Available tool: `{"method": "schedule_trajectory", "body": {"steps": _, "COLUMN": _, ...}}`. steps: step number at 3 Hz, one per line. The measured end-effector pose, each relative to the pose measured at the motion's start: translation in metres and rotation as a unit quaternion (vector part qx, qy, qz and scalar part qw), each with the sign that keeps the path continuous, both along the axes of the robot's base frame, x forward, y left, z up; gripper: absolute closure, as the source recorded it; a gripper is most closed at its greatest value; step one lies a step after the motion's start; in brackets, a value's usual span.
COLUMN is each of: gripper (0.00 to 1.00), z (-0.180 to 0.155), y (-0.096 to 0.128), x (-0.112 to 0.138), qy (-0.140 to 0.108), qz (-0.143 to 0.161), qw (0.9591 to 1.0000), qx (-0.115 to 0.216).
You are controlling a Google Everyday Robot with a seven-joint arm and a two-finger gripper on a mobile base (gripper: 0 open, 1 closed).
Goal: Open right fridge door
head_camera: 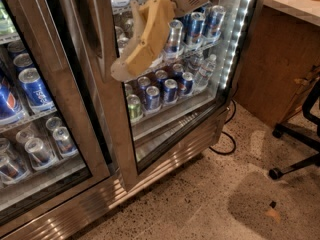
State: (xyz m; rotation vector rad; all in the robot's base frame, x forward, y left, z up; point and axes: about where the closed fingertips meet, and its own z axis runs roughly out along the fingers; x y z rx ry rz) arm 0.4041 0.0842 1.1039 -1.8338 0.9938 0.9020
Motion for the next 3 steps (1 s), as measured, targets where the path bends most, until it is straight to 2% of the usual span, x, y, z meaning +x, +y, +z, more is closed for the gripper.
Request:
{"method": "schedule_trajectory", "body": {"steps": 1, "gripper": 0.00, "z": 0.000, "y": 0.000, "x": 0.000, "qy": 0.000, "qz": 0.000, "qw": 1.0000, "qx": 0.000}}
{"method": "schedule_trajectory", "body": {"steps": 3, "gripper": 0.00, "z": 0.015, "y": -0.015, "x": -0.004, "qy": 0.010, "qz": -0.003, "qw": 0.9999, "qx": -0.003}}
